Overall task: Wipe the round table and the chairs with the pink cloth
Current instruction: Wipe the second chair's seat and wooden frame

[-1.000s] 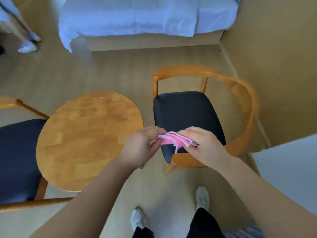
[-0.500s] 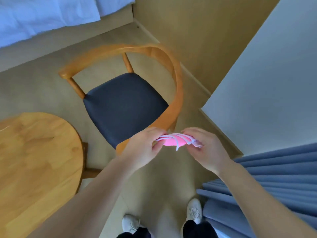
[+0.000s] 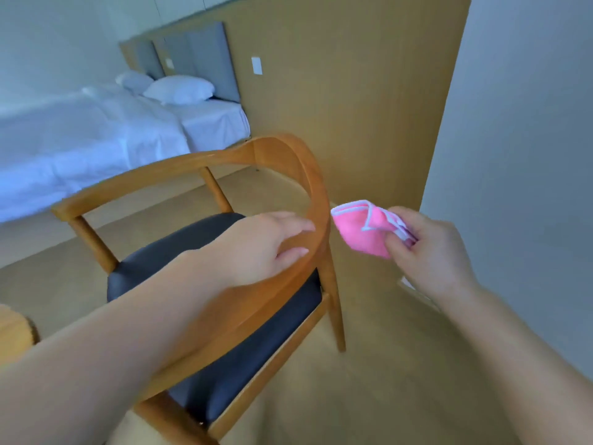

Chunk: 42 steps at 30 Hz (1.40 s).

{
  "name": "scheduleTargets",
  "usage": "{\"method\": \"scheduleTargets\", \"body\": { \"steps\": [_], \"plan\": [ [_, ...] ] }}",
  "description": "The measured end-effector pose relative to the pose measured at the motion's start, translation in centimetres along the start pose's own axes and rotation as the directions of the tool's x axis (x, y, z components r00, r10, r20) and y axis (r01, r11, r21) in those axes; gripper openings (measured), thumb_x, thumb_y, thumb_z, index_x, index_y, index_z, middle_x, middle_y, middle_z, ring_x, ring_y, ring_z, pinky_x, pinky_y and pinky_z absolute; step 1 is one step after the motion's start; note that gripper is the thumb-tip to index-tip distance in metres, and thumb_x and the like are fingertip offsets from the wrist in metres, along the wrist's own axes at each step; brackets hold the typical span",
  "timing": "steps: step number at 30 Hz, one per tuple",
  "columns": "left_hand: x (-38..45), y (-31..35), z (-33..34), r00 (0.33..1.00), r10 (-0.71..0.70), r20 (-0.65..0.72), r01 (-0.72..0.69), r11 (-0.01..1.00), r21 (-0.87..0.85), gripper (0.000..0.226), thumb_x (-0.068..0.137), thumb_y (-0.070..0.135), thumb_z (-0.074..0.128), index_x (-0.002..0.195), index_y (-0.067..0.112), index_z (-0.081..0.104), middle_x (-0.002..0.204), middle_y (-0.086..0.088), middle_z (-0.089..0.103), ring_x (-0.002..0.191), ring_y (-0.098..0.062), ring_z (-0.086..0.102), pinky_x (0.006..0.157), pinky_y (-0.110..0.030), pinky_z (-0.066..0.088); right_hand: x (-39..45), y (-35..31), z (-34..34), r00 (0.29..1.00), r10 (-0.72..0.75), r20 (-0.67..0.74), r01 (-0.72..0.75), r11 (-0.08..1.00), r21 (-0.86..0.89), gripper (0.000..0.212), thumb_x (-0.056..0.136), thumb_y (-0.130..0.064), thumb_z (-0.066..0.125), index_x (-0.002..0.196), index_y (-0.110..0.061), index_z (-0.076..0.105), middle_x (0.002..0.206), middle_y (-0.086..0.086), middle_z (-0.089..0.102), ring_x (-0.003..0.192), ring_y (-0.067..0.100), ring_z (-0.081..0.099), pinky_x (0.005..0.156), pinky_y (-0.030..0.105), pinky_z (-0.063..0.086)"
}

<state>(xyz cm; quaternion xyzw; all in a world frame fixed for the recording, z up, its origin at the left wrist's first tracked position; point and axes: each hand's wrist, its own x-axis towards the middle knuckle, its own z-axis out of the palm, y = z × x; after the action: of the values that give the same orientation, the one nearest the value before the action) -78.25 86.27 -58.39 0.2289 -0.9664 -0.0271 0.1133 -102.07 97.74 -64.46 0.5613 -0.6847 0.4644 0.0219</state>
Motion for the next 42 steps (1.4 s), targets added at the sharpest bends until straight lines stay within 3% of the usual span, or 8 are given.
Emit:
{"method": "scheduleTargets", "body": {
  "steps": [7, 15, 21, 25, 28, 34, 39, 42],
  "plan": [
    [-0.9, 0.3, 1.7, 0.997, -0.077, -0.019, 0.079, 0.984, 0.160, 0.033, 0.096, 0.038, 0.047, 0.128, 0.032, 0.052, 0.117, 0.014, 0.054, 0.105, -0.010, 0.054, 0.086, -0.027, 0.044, 3.9, 6.4, 5.2, 0.991, 0.097, -0.088, -0.091, 0.994, 0.063, 0.023, 0.074, -0.025, 0.043, 0.081, -0.013, 0.062, 0.064, 0.004, 0.059, 0.062, 0.029, 0.052, 0.051, 0.033, 0.041],
    [-6.2, 2.2, -1.3, 0.977, -0.187, -0.105, 0.206, 0.953, 0.222, 0.028, 0.095, 0.033, 0.052, 0.121, 0.030, 0.060, 0.121, 0.018, 0.057, 0.110, -0.002, 0.053, 0.092, -0.022, 0.042, 9.8, 1.9, 10.0, 0.975, 0.153, 0.159, -0.201, 0.913, 0.355, 0.039, 0.097, -0.033, 0.043, 0.059, -0.021, 0.043, 0.056, -0.005, 0.047, 0.055, 0.018, 0.042, 0.047, 0.027, 0.026],
    [-9.8, 2.1, -1.5, 0.955, -0.244, -0.168, 0.282, 0.923, 0.261, 0.027, 0.094, 0.033, 0.054, 0.120, 0.030, 0.061, 0.121, 0.018, 0.057, 0.106, -0.002, 0.055, 0.089, -0.026, 0.047, 5.1, 1.5, 12.4, 0.982, 0.089, 0.166, -0.153, 0.892, 0.425, 0.019, 0.102, -0.031, 0.038, 0.105, -0.027, 0.056, 0.075, -0.014, 0.054, 0.070, 0.003, 0.054, 0.056, 0.015, 0.036],
    [-11.4, 2.2, -0.9, 0.963, -0.229, -0.140, 0.259, 0.928, 0.268, 0.032, 0.094, 0.045, 0.044, 0.121, 0.033, 0.058, 0.119, 0.021, 0.056, 0.097, 0.011, 0.047, 0.083, -0.011, 0.037, 0.6, 1.2, 13.2, 0.985, 0.048, 0.167, -0.137, 0.809, 0.571, 0.035, 0.102, -0.031, 0.038, 0.135, -0.029, 0.050, 0.119, -0.004, 0.061, 0.110, 0.013, 0.058, 0.091, 0.033, 0.051],
    [-12.6, 2.4, -0.5, 0.965, -0.221, -0.143, 0.251, 0.937, 0.244, 0.039, 0.095, 0.051, 0.037, 0.121, 0.031, 0.058, 0.118, 0.019, 0.057, 0.104, 0.001, 0.053, 0.086, -0.018, 0.043, -2.2, 0.0, 13.9, 0.994, -0.051, 0.099, -0.024, 0.770, 0.637, 0.051, 0.101, -0.035, 0.036, 0.151, -0.031, 0.026, 0.157, -0.018, 0.019, 0.145, 0.005, 0.018, 0.115, 0.035, 0.030],
    [-14.7, 3.3, -0.5, 0.967, -0.198, -0.162, 0.234, 0.941, 0.245, 0.046, 0.095, 0.052, 0.033, 0.122, 0.025, 0.058, 0.117, 0.014, 0.059, 0.104, -0.004, 0.057, 0.084, -0.023, 0.048, -5.0, -1.6, 14.6, 0.974, -0.219, 0.061, 0.165, 0.864, 0.475, 0.060, 0.094, -0.065, 0.013, 0.144, -0.050, -0.017, 0.156, -0.025, -0.017, 0.143, -0.002, -0.016, 0.116, 0.030, 0.007],
    [-15.7, 4.7, -1.3, 0.980, -0.171, -0.103, 0.198, 0.903, 0.381, 0.043, 0.095, 0.045, 0.038, 0.122, 0.020, 0.060, 0.120, 0.004, 0.061, 0.107, -0.014, 0.059, 0.087, -0.021, 0.043, -5.3, -1.7, 13.5, 0.958, -0.264, -0.107, 0.284, 0.853, 0.438, 0.058, 0.099, -0.051, 0.027, 0.147, -0.020, 0.035, 0.150, -0.004, 0.031, 0.139, 0.007, 0.027, 0.104, 0.034, 0.043],
    [-16.8, 5.9, -1.4, 0.992, -0.115, -0.055, 0.127, 0.879, 0.459, 0.033, 0.095, 0.035, 0.050, 0.122, 0.018, 0.061, 0.120, -0.001, 0.061, 0.111, -0.018, 0.058, 0.093, -0.025, 0.040, -4.4, -2.2, 13.0, 0.954, -0.252, -0.164, 0.290, 0.916, 0.277, 0.046, 0.099, -0.039, 0.035, 0.135, -0.012, 0.045, 0.137, 0.003, 0.035, 0.127, 0.014, 0.035, 0.093, 0.048, 0.051]
  ]
}}
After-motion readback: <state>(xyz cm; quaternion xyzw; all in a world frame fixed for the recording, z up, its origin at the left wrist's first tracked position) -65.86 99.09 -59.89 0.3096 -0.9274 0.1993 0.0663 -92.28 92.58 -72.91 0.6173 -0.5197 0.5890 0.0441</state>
